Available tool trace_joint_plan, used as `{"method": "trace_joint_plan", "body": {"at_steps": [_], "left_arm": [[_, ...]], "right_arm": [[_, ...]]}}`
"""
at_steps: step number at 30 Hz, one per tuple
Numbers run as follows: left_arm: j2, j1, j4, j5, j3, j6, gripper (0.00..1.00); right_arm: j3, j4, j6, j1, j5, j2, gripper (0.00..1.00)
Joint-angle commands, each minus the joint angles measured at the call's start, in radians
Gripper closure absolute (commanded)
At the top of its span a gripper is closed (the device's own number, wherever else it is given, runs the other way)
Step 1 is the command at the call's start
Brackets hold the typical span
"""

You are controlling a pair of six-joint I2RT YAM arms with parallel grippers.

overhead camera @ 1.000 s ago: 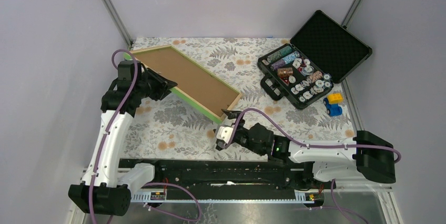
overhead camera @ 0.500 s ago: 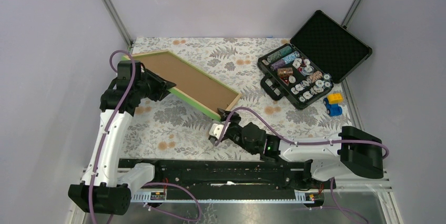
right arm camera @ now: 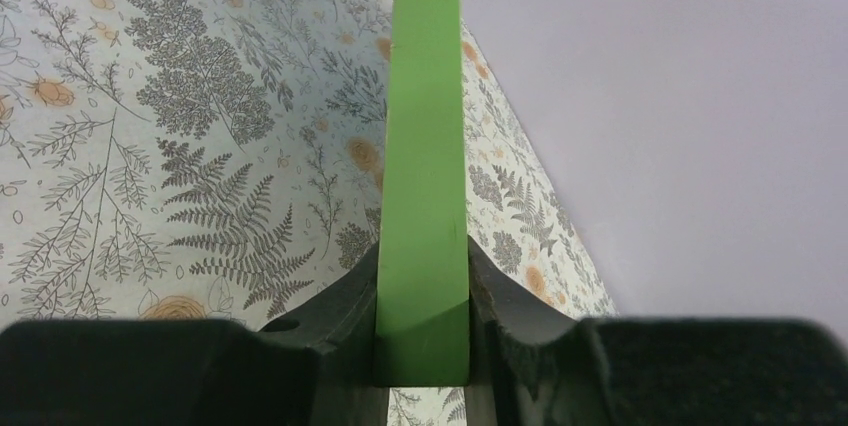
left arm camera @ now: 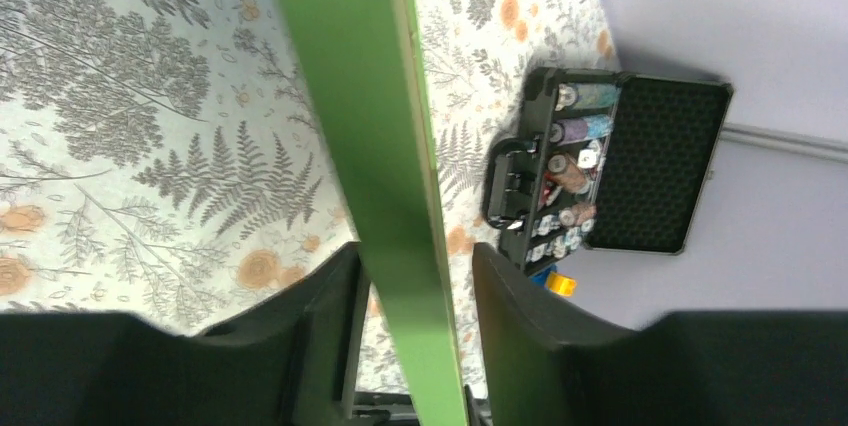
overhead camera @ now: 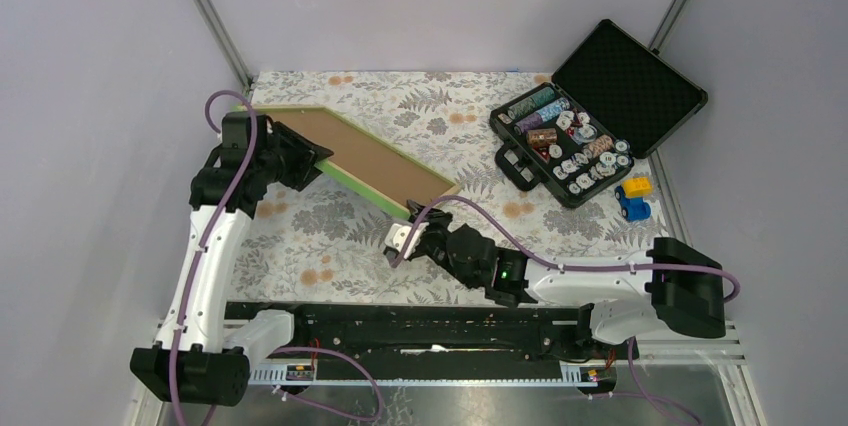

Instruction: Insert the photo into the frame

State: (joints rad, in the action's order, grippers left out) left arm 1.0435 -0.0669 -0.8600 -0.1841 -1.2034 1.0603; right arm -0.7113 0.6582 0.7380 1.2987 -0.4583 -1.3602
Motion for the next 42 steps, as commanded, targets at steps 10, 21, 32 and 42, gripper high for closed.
{"method": "trace_joint_plan", "body": {"at_steps": [10, 21, 32, 42], "left_arm": [[-0.059, 0.000, 0.070, 0.092, -0.134, -0.187, 0.01], [-0.230, -0.001, 0.144, 0.181, -0.310, -0.433, 0.01], [-0.299, -0.001, 0.198, 0.144, -0.258, -0.450, 0.01], [-0.353, 0.000, 0.226, 0.103, -0.106, -0.421, 0.01]], "right_arm": [[-0.296, -0.325, -0.342, 0.002, -0.102, 0.017, 1.00], [-0.519, -0.667, -0.974, -0.165, -0.029, -0.003, 1.00], [-0.385, -0.512, -1.341, -0.408, 0.188, -0.016, 1.00], [-0.153, -0.158, -1.483, -0.421, 0.209, -0.113, 1.00]]}}
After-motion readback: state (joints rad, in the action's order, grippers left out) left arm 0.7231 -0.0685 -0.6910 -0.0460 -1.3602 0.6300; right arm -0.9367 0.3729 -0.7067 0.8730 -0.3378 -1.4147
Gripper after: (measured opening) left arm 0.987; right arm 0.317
